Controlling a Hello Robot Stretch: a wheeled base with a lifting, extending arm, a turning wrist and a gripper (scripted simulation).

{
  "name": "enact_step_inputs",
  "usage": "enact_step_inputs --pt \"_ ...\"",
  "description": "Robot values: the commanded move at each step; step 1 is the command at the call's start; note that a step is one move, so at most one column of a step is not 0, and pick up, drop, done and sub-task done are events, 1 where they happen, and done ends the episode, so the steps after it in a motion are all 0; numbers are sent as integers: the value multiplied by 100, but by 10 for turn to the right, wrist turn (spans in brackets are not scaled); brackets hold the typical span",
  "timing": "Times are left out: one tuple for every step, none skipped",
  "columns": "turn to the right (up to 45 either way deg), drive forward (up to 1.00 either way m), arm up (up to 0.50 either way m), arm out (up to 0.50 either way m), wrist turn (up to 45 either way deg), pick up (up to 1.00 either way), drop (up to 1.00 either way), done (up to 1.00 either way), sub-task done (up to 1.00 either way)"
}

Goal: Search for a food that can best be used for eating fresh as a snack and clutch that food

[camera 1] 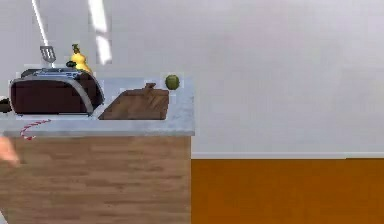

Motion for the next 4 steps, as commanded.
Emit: enact_step_inputs --pt "390 0 0 0 0 0 0 0 0" --pt "0 45 0 0 0 0 0 0 0" --pt "-210 0 0 0 0 0 0 0 0" --pt "0 40 0 0 0 0 0 0 0"
